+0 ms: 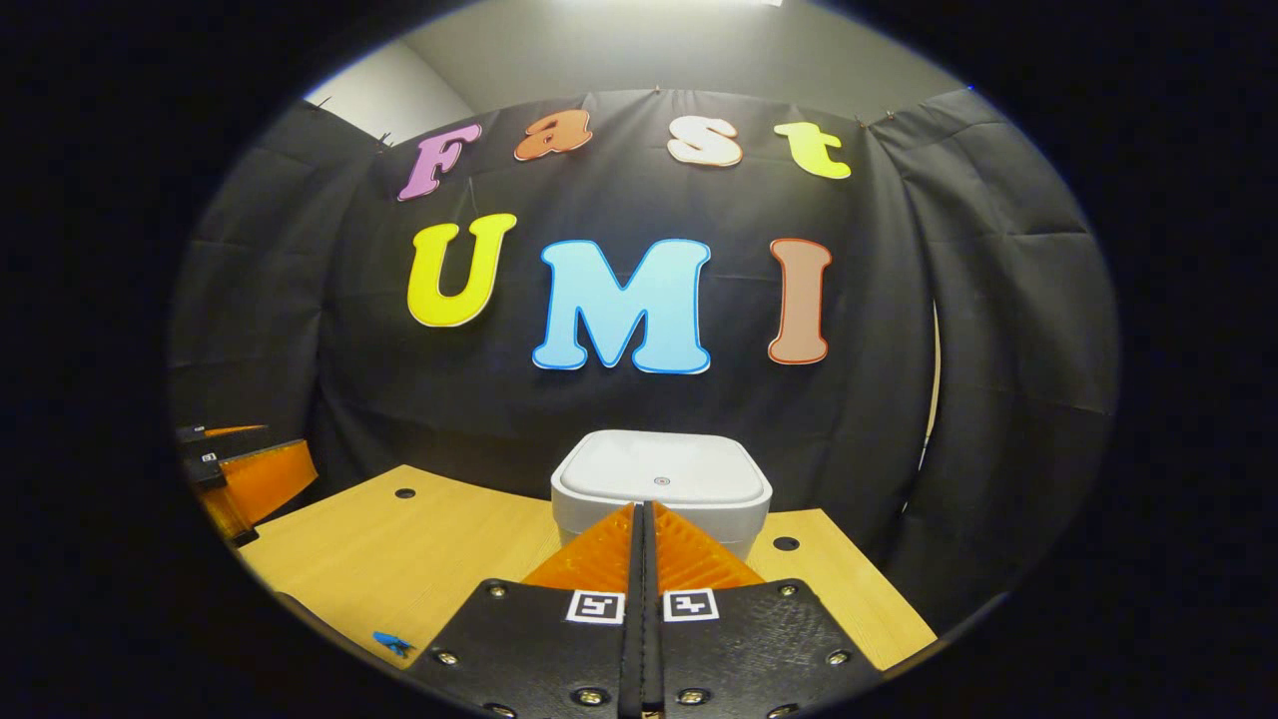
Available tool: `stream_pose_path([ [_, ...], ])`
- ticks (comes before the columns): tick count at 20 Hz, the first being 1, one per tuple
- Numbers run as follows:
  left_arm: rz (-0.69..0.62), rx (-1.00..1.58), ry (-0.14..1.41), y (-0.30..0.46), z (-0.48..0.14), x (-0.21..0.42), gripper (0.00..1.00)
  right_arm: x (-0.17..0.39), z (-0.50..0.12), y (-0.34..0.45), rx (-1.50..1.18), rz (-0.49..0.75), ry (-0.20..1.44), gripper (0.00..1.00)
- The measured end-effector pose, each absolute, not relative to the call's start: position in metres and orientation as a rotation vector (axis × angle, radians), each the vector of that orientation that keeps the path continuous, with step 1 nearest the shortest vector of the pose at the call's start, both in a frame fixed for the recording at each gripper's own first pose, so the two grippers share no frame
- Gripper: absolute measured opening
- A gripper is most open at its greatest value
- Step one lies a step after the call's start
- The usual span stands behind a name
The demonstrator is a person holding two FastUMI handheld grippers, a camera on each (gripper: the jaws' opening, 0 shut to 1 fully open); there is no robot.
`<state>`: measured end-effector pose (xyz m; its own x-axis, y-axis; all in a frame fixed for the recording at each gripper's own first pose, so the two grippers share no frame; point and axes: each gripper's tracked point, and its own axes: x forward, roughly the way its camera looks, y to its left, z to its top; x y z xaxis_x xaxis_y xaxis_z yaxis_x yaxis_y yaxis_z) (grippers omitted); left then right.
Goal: Press the lid of the desktop garbage bin to open it, pick up the crumpled paper on the desktop and throw it into the bin, then pick up the pop can on the desktop and drop it into the bin, and finally close the garbage bin lid.
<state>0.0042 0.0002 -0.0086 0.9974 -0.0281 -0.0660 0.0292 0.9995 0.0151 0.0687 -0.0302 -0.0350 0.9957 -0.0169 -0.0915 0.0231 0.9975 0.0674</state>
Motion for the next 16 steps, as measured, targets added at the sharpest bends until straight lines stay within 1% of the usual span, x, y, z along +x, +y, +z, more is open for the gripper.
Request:
stream_pose_path([
  [8,-0.007,0.035,0.079,0.007,-0.008,0.009,0.97,0.132,-0.041,-0.046,0.096,-0.034,0.098,0.0],
  [13,0.005,0.023,0.085,0.008,-0.01,0.009,0.97,0.157,-0.048,-0.039,0.112,0.01,0.098,0.0],
  [16,0.016,0.022,0.085,0.011,-0.01,0.008,0.97,0.169,-0.054,-0.042,0.108,-0.003,0.118,0.0],
])
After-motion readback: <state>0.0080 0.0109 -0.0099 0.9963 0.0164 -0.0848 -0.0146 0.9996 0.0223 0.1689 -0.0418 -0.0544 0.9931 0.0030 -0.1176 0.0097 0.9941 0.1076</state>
